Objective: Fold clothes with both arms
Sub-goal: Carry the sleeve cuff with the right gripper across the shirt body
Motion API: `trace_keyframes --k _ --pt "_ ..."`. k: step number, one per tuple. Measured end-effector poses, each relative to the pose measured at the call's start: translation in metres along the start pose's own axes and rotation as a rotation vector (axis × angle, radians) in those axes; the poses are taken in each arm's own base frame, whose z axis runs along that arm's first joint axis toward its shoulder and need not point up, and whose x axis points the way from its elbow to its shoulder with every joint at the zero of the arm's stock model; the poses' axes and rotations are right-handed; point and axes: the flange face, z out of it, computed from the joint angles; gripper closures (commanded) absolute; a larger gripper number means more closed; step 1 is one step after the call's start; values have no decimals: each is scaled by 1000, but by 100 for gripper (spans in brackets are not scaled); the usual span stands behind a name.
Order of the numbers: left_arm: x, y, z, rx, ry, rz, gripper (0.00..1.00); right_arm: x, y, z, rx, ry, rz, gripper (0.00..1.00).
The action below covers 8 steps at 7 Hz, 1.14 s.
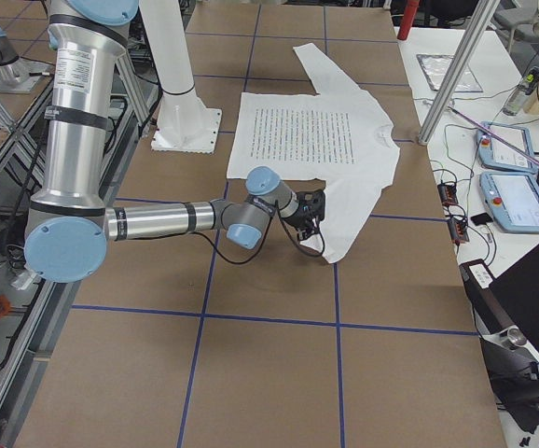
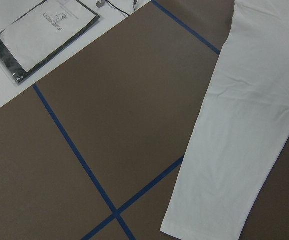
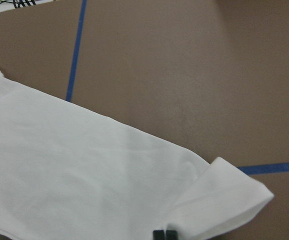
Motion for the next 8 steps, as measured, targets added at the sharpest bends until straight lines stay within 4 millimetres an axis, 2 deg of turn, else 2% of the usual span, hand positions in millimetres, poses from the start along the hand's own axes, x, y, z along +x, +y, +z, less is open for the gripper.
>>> trace_keyframes --k 2,3,4,6,7,8 --pt "0 0 0 -1 0 -1 0 -104 -52 -1 94 -170 -19 100" --pt "0 0 0 -1 0 -1 0 -151 -65 -3 135 -237 2 100" --pt "0 0 0 0 0 -1 0 -210 -64 2 182 -302 22 100" --pt "-1 0 1 -2 0 -3 0 -347 -33 11 271 -354 51 100" --pt "-1 1 2 -4 1 -5 0 -405 -13 11 304 -337 65 100" --pt "-2 2 2 -6 1 -7 0 -449 6 20 328 -312 75 100"
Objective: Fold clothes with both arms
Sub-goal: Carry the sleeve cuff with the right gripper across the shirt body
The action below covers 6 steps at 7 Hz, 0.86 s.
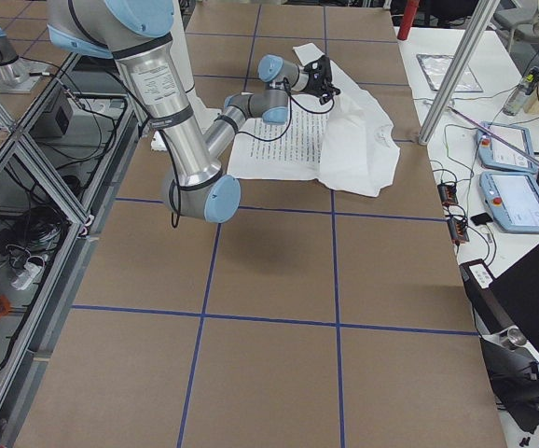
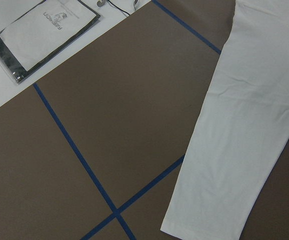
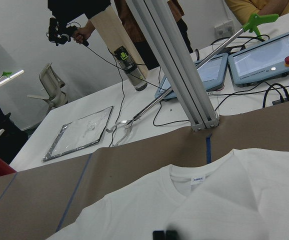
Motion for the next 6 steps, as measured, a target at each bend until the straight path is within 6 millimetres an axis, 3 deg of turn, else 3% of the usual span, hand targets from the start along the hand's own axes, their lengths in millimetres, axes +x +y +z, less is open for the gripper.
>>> trace_keyframes --k 3,5,6 --pt "-1 2 0 -1 -2 -4 0 -67 82 49 21 61 -31 100" --pt "-2 2 -1 -1 -3 -5 0 -96 106 68 9 72 -40 100" --pt "-2 2 -1 0 -3 -4 0 -105 115 75 1 77 -45 92"
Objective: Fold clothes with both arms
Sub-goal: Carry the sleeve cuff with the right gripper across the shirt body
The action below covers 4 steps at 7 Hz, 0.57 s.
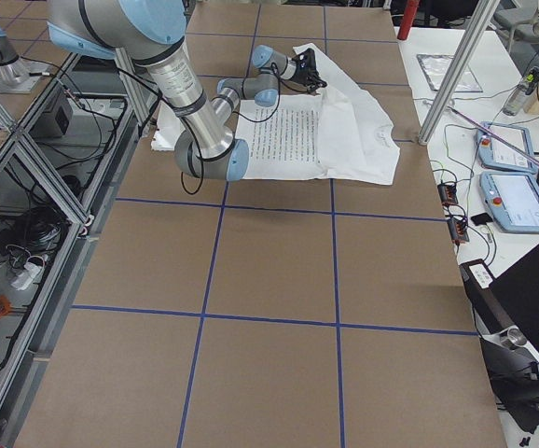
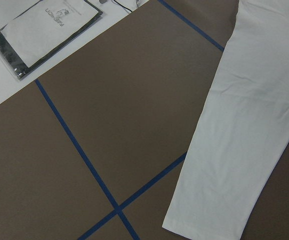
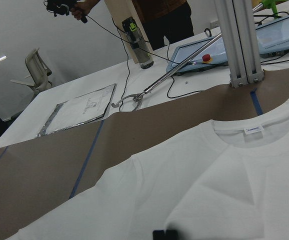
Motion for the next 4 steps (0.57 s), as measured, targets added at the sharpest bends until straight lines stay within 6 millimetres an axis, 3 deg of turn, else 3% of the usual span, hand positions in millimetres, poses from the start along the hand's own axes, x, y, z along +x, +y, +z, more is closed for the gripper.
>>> trace_keyframes --k 1,4 --pt "0 0 0 0 0 -1 0 -6 10 4 -12 4 -6 71" --pt "0 1 0 -1 0 -1 0 -26 33 1 -47 -5 5 70"
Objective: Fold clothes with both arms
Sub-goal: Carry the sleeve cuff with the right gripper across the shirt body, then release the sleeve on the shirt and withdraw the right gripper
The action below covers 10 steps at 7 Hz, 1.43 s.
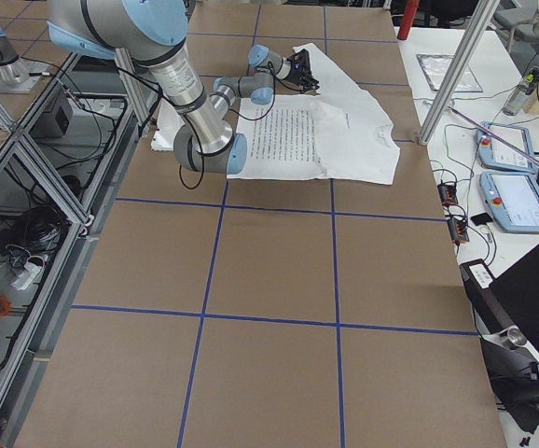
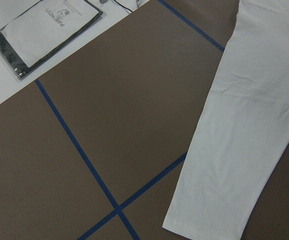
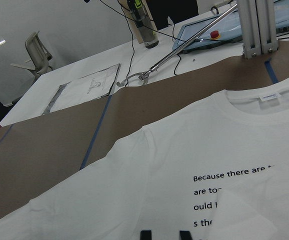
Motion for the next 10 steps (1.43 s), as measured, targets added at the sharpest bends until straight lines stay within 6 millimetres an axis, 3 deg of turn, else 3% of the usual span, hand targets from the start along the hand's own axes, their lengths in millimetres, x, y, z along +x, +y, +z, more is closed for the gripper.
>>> trace_keyframes --k 2,4,5,6,7,8,10 --pt "0 0 0 0 0 -1 0 -20 9 3 -13 -3 10 0" --pt "0 0 0 -1 0 -9 0 -24 7 3 -41 7 52 0" --pt "0 -1 0 0 0 -10 0 -24 -10 1 -105 48 60 0" --pt "1 -4 -2 6 -1 -9 0 -16 -44 -2 -211 137 68 0" --pt "3 -9 -4 19 -2 -17 0 5 -83 -11 -312 261 73 0" --pt "7 -15 -6 45 -4 -30 0 40 -121 -20 -373 394 74 0" --pt "24 -22 11 58 33 -67 0 135 -200 -52 -492 485 55 0"
